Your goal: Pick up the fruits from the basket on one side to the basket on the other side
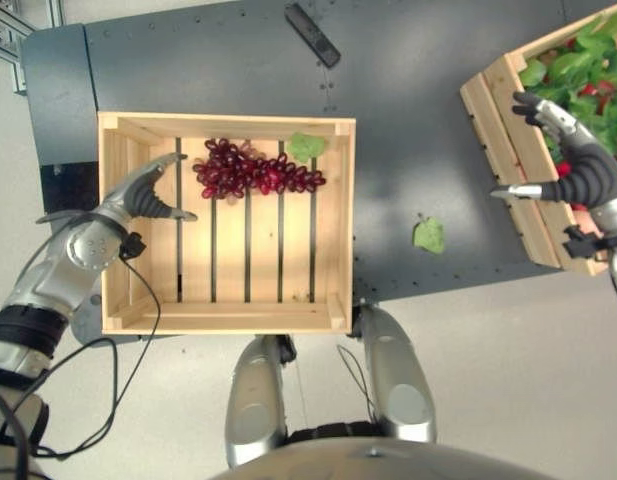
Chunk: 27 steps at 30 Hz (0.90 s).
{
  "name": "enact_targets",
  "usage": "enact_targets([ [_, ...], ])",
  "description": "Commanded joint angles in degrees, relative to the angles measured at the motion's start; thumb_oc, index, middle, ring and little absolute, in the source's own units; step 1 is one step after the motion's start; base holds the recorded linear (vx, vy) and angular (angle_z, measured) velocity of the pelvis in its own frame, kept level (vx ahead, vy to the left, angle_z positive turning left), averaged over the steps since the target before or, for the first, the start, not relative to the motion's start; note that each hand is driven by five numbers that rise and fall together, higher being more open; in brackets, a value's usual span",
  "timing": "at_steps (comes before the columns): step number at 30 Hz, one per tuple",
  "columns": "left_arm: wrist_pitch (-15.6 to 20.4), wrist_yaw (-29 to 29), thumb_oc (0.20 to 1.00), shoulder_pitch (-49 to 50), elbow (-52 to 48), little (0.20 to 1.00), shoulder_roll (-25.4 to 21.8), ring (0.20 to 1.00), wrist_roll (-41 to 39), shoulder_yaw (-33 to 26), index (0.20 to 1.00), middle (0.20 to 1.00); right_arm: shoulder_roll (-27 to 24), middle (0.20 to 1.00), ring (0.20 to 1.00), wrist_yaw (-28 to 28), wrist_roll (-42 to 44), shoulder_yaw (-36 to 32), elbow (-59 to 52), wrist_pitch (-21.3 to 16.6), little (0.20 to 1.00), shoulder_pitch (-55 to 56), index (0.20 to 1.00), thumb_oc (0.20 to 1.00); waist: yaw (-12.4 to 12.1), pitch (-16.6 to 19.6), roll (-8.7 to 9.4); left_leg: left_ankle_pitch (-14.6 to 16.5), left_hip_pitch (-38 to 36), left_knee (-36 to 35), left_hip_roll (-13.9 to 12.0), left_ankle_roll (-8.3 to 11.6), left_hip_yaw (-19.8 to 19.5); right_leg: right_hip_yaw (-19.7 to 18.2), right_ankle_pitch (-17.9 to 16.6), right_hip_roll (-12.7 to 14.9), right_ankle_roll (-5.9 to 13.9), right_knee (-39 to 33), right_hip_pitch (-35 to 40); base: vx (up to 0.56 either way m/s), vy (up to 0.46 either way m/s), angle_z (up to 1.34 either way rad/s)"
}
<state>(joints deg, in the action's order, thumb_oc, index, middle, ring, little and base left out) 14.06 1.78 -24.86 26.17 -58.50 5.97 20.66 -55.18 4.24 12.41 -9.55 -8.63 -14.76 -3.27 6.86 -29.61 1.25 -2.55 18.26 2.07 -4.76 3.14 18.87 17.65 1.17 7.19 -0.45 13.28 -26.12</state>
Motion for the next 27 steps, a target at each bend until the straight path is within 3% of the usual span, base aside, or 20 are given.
enact_targets([
  [1,0.63,-0.08,1.000,-0.51,-0.03,1.000,0.01,1.000,2.11,-1.86,1.000,1.000,1.03,1.000,1.000,-1.95,0.15,-2.50,-2.40,-3.42,1.000,-1.93,1.000,1.000,-0.06,-0.19,1.77,2.58,2.06,5.18,2.09,0.06,1.52,-2.07,-2.49,0.99,9.64,1.73,-0.63,0.00,0.000,0.00],
  [14,-0.07,-3.58,1.000,-6.15,2.27,1.000,1.59,1.000,5.84,0.54,1.000,1.000,0.75,1.000,1.000,-2.01,1.25,-2.19,-3.73,-4.13,1.000,-3.31,1.000,1.000,0.43,-0.19,2.75,2.36,6.07,5.74,1.64,0.08,1.24,-1.83,-3.15,0.72,9.72,1.26,-4.05,0.00,0.000,0.00],
  [27,-0.14,-9.80,1.000,-22.24,0.26,1.000,-0.27,1.000,8.05,5.89,1.000,1.000,0.72,1.000,1.000,-2.44,1.42,-1.00,-3.70,-4.79,1.000,-4.91,1.000,1.000,1.34,-0.19,2.68,2.69,11.67,7.50,1.24,-0.02,0.95,-1.58,-4.25,0.76,10.36,1.49,-8.77,0.00,0.012,0.01],
])
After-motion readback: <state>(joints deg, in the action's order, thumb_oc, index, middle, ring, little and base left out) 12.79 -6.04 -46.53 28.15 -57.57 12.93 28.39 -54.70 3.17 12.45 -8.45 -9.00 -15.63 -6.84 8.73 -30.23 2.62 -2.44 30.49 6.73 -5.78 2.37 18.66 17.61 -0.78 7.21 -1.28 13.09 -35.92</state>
